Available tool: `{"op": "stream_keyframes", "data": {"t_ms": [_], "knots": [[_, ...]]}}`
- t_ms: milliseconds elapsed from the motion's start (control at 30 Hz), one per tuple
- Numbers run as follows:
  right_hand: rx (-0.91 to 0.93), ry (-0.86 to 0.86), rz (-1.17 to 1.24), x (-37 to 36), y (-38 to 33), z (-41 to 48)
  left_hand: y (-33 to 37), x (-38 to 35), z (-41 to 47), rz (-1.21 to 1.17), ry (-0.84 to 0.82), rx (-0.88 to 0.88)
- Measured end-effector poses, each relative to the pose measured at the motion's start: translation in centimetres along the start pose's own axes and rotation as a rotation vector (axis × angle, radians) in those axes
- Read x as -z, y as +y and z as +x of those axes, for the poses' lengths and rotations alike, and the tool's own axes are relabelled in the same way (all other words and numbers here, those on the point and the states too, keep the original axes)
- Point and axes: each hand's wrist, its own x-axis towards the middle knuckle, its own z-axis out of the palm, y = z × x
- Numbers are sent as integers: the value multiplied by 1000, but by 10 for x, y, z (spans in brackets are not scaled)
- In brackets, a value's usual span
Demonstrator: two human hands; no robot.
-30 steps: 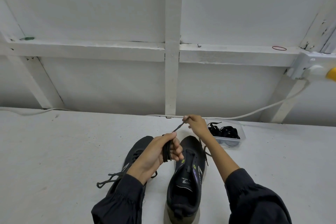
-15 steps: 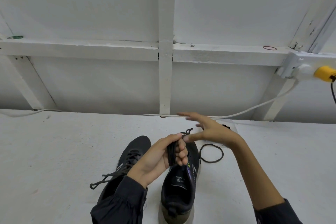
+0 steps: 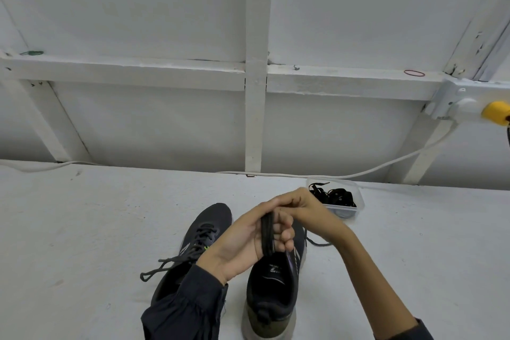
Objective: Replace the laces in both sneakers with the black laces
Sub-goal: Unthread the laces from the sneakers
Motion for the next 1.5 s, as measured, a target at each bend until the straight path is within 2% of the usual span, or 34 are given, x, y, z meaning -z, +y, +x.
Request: {"op": "stream_keyframes", "data": {"t_ms": [100, 200, 300, 400, 533, 667, 767, 900, 1067, 1267, 1367, 1500], "knots": [[-43, 0, -30, -13, 14, -10, 2, 1, 0, -70, -8, -23], [-109, 43, -203, -20, 21, -21, 3, 0, 0, -126, -15, -72], [-92, -59, -430, -25, 17, -35, 9, -1, 0, -117, -19, -131], [-71, -200, -478, -28, -6, -48, 16, 2, 1, -47, 15, -183], [-9, -253, -505, -17, -44, -58, 18, 6, 2, 158, 71, -182], [66, -171, -466, -1, -76, -53, 10, 3, -2, 291, 98, -60], [118, -30, -507, 15, -84, -37, 3, -1, -3, 279, 14, -25], [116, 88, -520, 24, -73, -15, 2, -7, -4, 266, -51, 2], [69, 157, -408, 10, -43, -2, 4, -7, -6, 246, -107, -30], [-51, 38, -238, -23, -14, -21, 13, -2, -3, 137, -101, -83], [-149, 28, -342, -32, -3, -31, 19, 2, -1, 79, -92, -107], [-102, -191, -574, -32, -15, -41, 20, 8, 4, 99, -12, -135]]}}
